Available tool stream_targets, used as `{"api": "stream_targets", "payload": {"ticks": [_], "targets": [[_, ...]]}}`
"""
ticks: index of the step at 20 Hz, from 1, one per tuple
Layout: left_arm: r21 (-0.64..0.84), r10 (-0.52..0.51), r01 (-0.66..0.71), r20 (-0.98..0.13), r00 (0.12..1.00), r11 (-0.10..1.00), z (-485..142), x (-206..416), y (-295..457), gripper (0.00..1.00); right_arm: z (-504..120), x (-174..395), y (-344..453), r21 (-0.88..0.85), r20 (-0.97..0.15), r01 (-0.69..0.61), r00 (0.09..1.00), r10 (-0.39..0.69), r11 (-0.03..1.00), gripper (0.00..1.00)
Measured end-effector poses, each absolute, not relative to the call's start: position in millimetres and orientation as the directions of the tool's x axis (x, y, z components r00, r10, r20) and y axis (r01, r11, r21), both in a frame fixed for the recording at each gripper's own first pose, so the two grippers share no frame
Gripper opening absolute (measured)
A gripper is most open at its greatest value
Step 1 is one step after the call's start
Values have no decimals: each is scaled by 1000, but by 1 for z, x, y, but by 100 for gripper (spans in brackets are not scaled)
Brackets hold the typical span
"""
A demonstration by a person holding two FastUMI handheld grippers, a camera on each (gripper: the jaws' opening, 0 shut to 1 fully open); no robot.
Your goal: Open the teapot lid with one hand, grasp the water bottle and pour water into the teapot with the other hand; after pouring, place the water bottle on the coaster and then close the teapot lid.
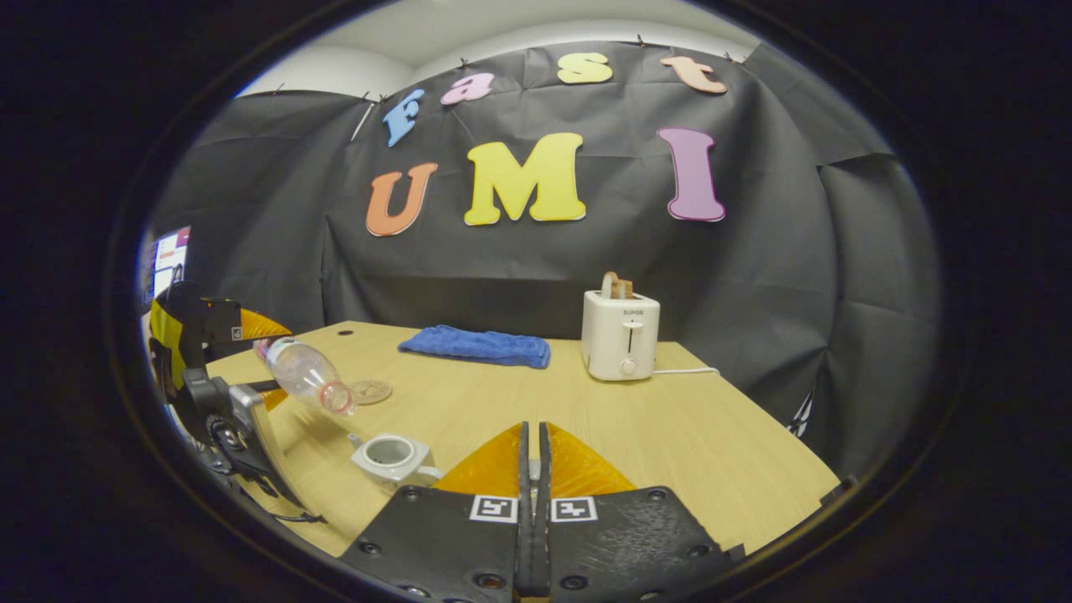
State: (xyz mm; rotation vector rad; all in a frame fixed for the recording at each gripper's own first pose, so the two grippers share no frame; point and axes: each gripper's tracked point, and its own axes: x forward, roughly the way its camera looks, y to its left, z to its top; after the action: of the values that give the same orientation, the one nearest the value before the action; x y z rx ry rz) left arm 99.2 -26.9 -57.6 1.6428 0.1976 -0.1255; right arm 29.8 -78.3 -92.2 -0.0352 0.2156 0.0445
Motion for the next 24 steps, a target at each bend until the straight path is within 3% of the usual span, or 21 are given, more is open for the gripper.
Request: {"api": "stream_targets", "payload": {"ticks": [12, 13, 14, 24], "targets": [[960, 53, 210, -204, 978, -184, -57, 104, -35, 71, -94, 22, -89, -19, -209, -32, 977, 27, 999, 0], [959, 53, 208, -202, 978, -194, -55, 108, -37, 75, -94, 21, -90, -18, -210, -30, 977, 26, 999, 0], [957, 52, 206, -200, 978, -202, -53, 108, -36, 71, -95, 20, -90, -16, -211, -30, 977, 26, 999, 0], [938, 32, 164, -162, 986, -305, -37, 114, -49, 71, -97, 18, -99, -3, -210, -21, 977, 20, 1000, 0]]}}
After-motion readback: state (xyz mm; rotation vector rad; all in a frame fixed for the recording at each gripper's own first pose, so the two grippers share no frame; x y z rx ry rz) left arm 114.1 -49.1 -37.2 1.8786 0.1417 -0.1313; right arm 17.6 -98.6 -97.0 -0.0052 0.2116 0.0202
